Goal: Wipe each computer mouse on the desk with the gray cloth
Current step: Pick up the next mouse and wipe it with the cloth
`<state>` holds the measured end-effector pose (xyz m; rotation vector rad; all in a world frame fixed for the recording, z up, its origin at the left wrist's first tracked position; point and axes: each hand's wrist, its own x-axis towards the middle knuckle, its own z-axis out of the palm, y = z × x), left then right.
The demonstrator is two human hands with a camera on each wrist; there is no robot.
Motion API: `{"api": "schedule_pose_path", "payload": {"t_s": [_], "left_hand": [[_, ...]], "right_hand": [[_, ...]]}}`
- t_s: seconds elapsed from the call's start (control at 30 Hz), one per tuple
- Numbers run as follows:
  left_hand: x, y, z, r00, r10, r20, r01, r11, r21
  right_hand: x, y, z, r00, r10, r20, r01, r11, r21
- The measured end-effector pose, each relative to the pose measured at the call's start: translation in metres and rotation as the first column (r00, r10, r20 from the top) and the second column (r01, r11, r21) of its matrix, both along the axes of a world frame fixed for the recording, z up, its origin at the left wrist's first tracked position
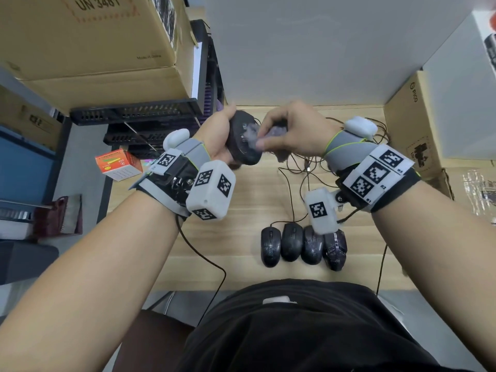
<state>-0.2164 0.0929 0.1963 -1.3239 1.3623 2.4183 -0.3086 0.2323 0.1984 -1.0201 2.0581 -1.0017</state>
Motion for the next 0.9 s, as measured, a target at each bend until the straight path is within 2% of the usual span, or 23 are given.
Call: {"api": "schedule_pose_path", "payload": {"t_s": [0.1, 0.17, 0.2, 0.27, 0.33, 0.37, 0.47, 0.53, 0.57, 0.63, 0.7, 0.73, 0.77, 0.83, 0.9], "left_hand": [[0.001, 0.008, 0.008, 0.996, 0.005, -0.092, 0.0, 0.998, 0.057], [0.002, 0.011, 0.011, 0.993, -0.001, -0.121, 0.01, 0.997, 0.073], [0.003, 0.01, 0.011, 0.992, -0.001, -0.124, 0.01, 0.997, 0.071], [0.004, 0.005, 0.006, 0.995, -0.012, -0.097, 0.017, 0.998, 0.052], [0.004, 0.002, 0.003, 0.995, -0.019, -0.095, 0.022, 0.999, 0.03], [0.005, 0.004, 0.004, 0.993, -0.033, -0.112, 0.036, 0.999, 0.022], [0.005, 0.013, 0.008, 0.983, -0.094, -0.155, 0.096, 0.995, 0.007], [0.004, 0.011, 0.007, 0.987, -0.069, -0.142, 0.071, 0.997, 0.009], [0.003, 0.009, 0.006, 0.989, -0.057, -0.139, 0.059, 0.998, 0.008], [0.002, 0.004, 0.007, 0.994, -0.031, -0.106, 0.031, 1.0, -0.002], [0.002, 0.0, 0.006, 0.996, -0.004, -0.085, 0.002, 1.0, -0.017], [0.002, 0.0, 0.006, 0.997, -0.014, -0.077, 0.012, 1.0, -0.021], [0.003, 0.0, 0.006, 0.997, -0.036, -0.075, 0.034, 0.999, -0.026], [0.004, 0.002, 0.008, 0.991, -0.103, -0.085, 0.102, 0.995, -0.019], [0.005, 0.005, 0.01, 0.985, -0.139, -0.097, 0.141, 0.99, 0.012]], "right_hand": [[0.002, -0.004, -0.01, 0.97, -0.238, -0.055, 0.231, 0.966, -0.114], [0.007, -0.009, -0.011, 0.957, -0.264, -0.122, 0.241, 0.954, -0.178], [0.011, -0.01, -0.008, 0.973, -0.199, -0.12, 0.175, 0.967, -0.184], [0.018, -0.008, 0.003, 0.999, 0.037, 0.019, -0.034, 0.991, -0.127], [0.019, -0.006, 0.012, 0.978, 0.169, 0.12, -0.16, 0.983, -0.085], [0.016, -0.006, 0.015, 0.983, 0.138, 0.123, -0.128, 0.988, -0.091], [0.004, -0.012, 0.009, 0.985, -0.148, 0.09, 0.162, 0.971, -0.173], [0.004, -0.014, 0.005, 0.974, -0.217, 0.059, 0.225, 0.951, -0.213], [0.006, -0.014, 0.004, 0.983, -0.169, 0.07, 0.181, 0.959, -0.217], [0.015, -0.012, 0.006, 0.995, 0.02, 0.101, -0.001, 0.982, -0.187], [0.021, -0.011, 0.01, 0.975, 0.197, 0.106, -0.185, 0.976, -0.113], [0.021, -0.011, 0.011, 0.972, 0.212, 0.101, -0.203, 0.974, -0.1], [0.02, -0.011, 0.012, 0.98, 0.169, 0.102, -0.157, 0.981, -0.114], [0.014, -0.012, 0.011, 0.992, -0.01, 0.126, 0.032, 0.984, -0.173], [0.011, -0.015, 0.008, 0.983, -0.146, 0.107, 0.168, 0.956, -0.239]]}}
